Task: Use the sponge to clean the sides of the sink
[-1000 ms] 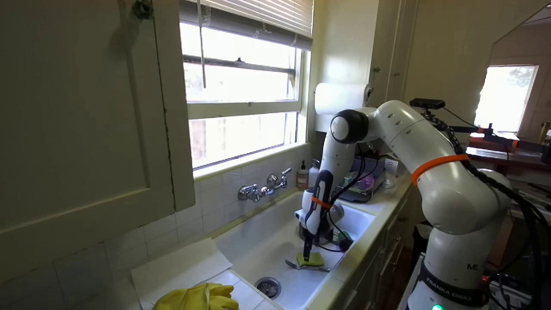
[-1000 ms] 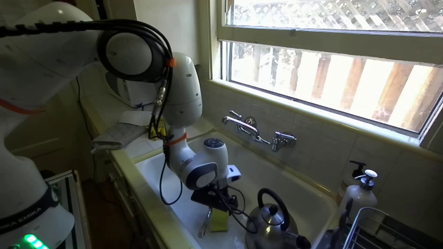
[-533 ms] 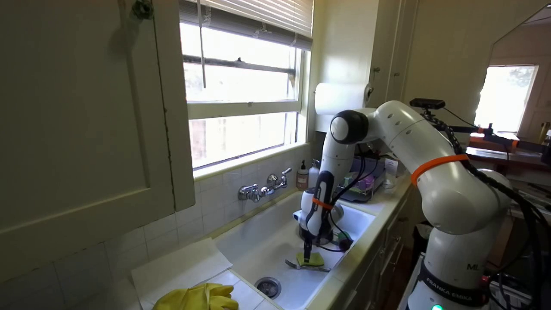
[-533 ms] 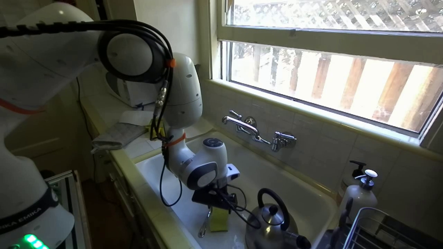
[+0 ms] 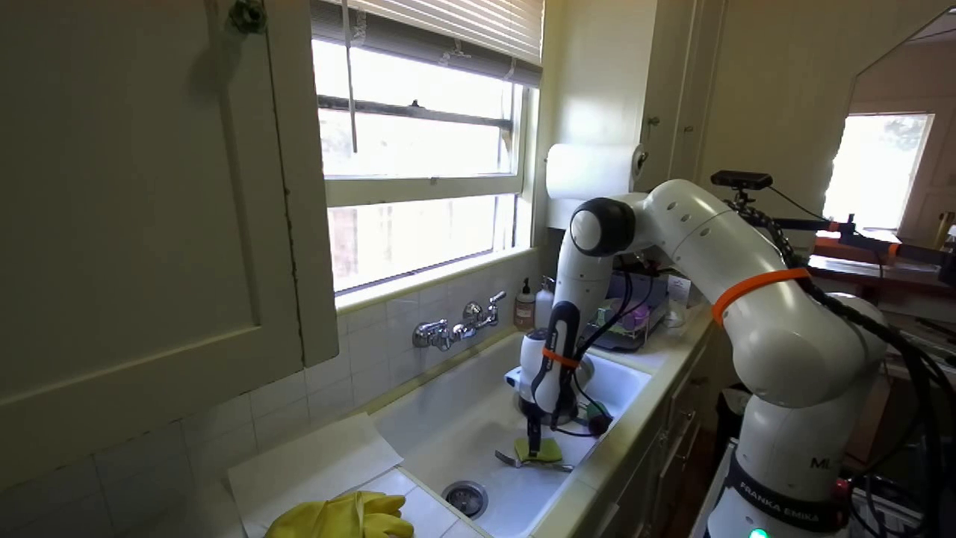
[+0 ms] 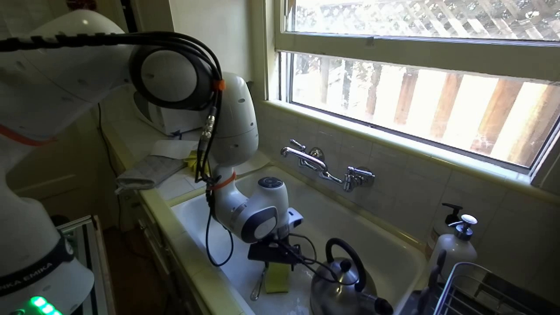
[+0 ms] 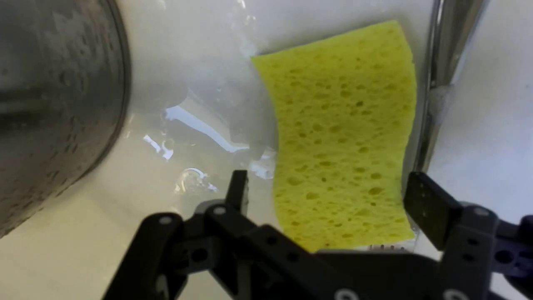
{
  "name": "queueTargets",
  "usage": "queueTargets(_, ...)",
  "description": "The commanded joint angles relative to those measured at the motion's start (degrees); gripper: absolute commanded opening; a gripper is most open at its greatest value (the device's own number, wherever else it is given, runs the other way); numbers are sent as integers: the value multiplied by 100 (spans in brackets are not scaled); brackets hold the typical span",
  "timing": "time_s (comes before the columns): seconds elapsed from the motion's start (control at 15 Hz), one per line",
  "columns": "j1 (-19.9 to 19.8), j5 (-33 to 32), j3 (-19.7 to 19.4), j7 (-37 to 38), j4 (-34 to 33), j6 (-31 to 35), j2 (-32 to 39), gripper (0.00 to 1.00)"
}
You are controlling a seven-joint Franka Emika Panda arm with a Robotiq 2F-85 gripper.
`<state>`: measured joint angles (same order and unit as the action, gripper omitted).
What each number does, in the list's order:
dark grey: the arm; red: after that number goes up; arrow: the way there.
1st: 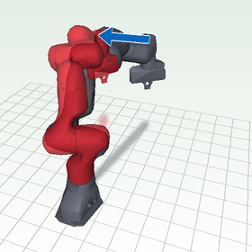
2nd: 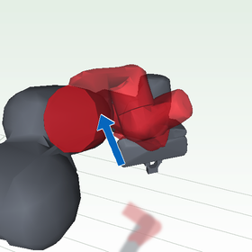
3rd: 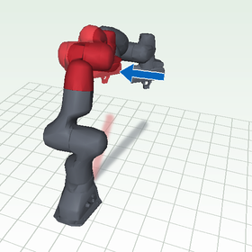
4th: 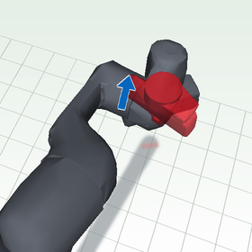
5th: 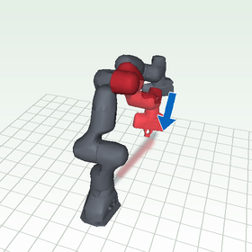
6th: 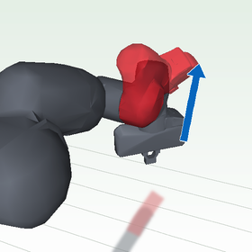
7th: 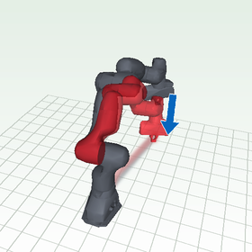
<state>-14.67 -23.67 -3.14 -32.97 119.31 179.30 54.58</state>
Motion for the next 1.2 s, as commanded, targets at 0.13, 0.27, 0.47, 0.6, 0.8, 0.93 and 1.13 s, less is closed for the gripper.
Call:
queueTargets(0.13,72,-199,-72,-186,-193,95,253,47)
queueTargets(0.27,78,-198,-63,-241,-187,76,259,34)
queueTargets(0.47,57,-156,-11,-255,-91,14,158,15)
queueTargets(0.6,21,-128,48,-238,-35,-37,102,2)
queueTargets(0.8,-71,-99,155,-228,48,-53,33,0)
queueTargets(0.93,-119,-95,188,-221,136,-20,-52,1)
queueTargets(1.13,-260,-99,304,-233,365,52,-268,1)
